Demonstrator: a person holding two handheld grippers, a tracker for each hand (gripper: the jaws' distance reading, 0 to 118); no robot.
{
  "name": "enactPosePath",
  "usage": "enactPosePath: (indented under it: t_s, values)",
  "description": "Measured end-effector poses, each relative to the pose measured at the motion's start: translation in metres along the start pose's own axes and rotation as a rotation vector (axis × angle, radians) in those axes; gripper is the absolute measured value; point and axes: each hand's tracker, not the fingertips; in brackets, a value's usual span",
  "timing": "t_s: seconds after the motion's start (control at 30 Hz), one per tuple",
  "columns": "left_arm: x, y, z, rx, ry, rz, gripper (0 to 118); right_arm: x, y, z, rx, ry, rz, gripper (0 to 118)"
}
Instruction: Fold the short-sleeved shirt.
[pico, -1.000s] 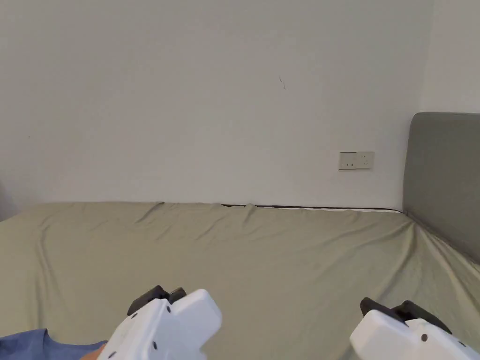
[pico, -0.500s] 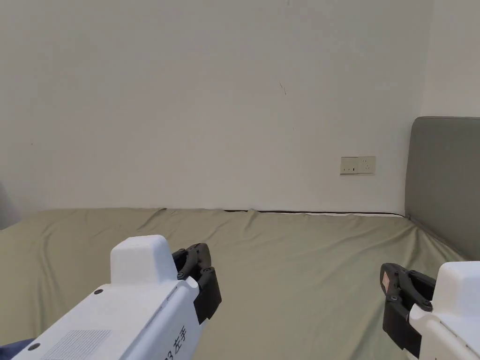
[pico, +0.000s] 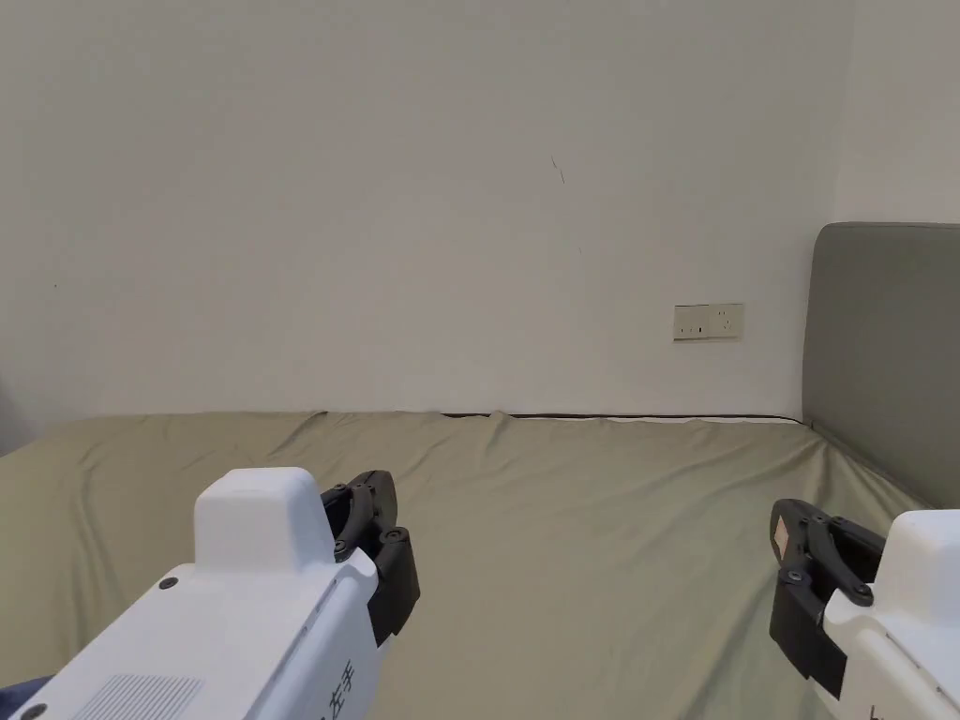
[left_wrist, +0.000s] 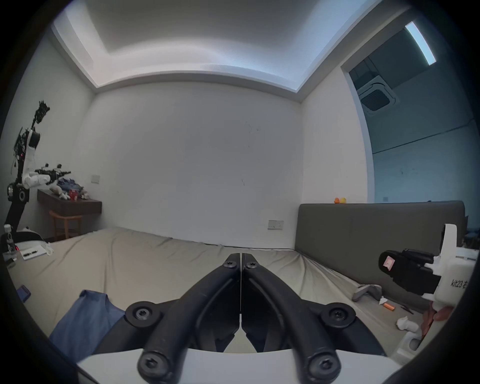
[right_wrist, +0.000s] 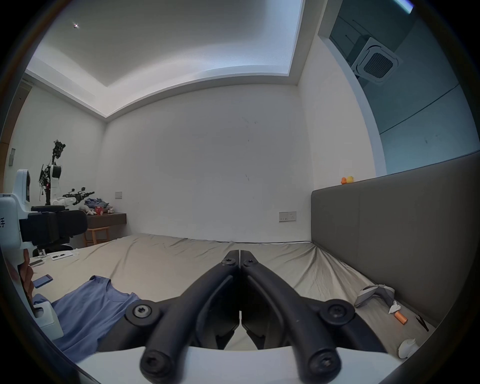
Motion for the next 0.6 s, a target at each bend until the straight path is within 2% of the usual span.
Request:
enactPosePath:
  t_s: [0.1,0.43,0.6]
  values:
    - [-0.001,-0.005,0.001,0.022,0.002,-0.033,0,0.002,-0.001,0.001,0.030,0.005,-0.019,0]
    - [-0.002,-0.013,-0.004,-0.033,0.028,-0.064,0,0.001,-0.001,0.003,0.027,-0.012,0.021,0]
    - [-0.005,-0.018,-0.008,-0.063,0.017,-0.048,0,0.002,-0.001,0.003,0.022,-0.015,0.015,0]
